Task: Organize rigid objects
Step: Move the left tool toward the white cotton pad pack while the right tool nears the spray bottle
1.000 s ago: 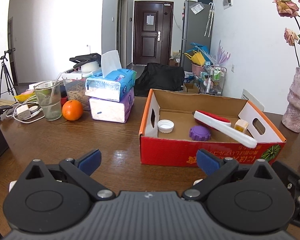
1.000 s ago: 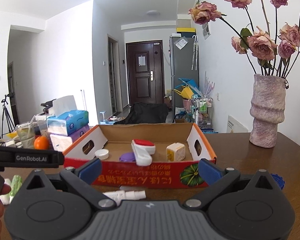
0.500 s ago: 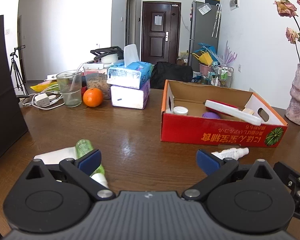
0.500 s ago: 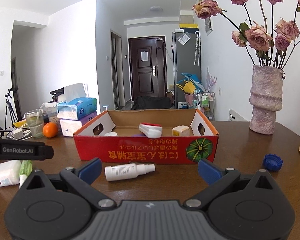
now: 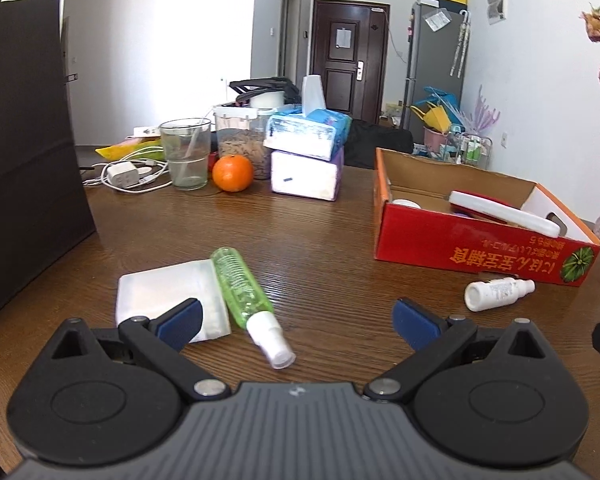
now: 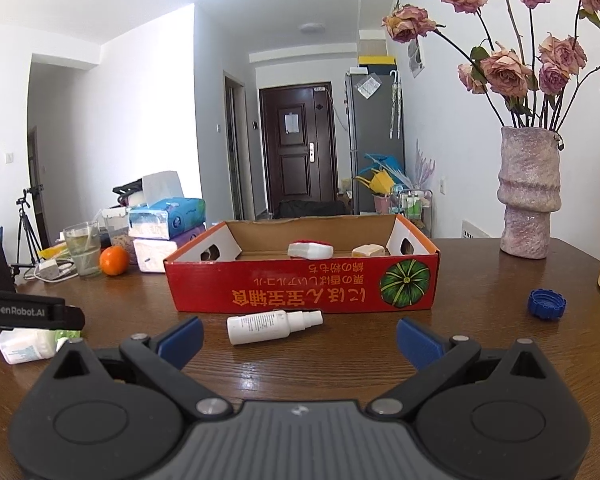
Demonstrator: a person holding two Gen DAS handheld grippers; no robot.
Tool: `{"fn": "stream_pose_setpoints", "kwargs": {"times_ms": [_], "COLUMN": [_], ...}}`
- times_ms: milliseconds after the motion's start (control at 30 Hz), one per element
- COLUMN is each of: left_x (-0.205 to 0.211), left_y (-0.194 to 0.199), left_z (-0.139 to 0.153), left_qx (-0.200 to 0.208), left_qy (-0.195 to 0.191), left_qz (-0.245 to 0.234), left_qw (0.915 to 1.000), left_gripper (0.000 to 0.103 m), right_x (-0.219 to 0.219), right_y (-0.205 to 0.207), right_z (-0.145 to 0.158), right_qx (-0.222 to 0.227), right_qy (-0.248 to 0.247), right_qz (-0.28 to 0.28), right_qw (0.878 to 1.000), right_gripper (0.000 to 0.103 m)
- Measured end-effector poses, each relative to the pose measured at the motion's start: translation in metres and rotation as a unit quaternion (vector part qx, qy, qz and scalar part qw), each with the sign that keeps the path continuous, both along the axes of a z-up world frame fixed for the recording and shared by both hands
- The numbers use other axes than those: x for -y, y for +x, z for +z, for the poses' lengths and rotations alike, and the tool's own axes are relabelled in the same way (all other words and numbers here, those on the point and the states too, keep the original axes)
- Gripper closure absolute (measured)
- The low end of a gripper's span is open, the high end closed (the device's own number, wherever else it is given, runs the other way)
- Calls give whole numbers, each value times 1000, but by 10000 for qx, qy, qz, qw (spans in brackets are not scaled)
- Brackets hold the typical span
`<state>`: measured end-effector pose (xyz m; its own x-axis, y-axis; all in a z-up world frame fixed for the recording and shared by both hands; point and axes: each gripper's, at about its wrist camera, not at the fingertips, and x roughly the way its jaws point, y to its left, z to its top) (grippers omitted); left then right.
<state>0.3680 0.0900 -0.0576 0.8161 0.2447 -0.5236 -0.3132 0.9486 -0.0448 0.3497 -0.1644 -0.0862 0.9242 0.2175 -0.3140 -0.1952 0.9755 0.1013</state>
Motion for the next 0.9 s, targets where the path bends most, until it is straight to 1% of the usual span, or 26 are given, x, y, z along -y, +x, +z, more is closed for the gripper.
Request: {"fn": "stream_pose_setpoints", "kwargs": {"times_ms": [167, 300, 467, 700, 900], "left_x": [-19, -29, -50, -71, -82], "left_y": [-1, -4, -4, -4, -2], "left_z": [1, 2, 3, 2, 1], "left_qx": [41, 166, 193, 219, 190], "left_qy": [-121, 33, -41, -67, -109], "left_qz": [212, 468, 688, 903, 1021], "left_qw": [9997, 9988, 9974, 9957, 9945], "left_gripper": [0, 0, 0, 0, 0], "right_x": [-4, -7, -13, -24, -35], "right_y": [5, 9, 20, 38, 58], "right_z": [-3, -5, -8, -14, -16], "right_qx": [-86, -175, -287, -463, -517], "right_qy": [-103, -88, -202, -412, -582], "right_qz": [11, 144, 152, 229, 298], "right_qw": [9999, 9997, 9993, 9978, 9965], "right_gripper": [0, 0, 0, 0, 0]}}
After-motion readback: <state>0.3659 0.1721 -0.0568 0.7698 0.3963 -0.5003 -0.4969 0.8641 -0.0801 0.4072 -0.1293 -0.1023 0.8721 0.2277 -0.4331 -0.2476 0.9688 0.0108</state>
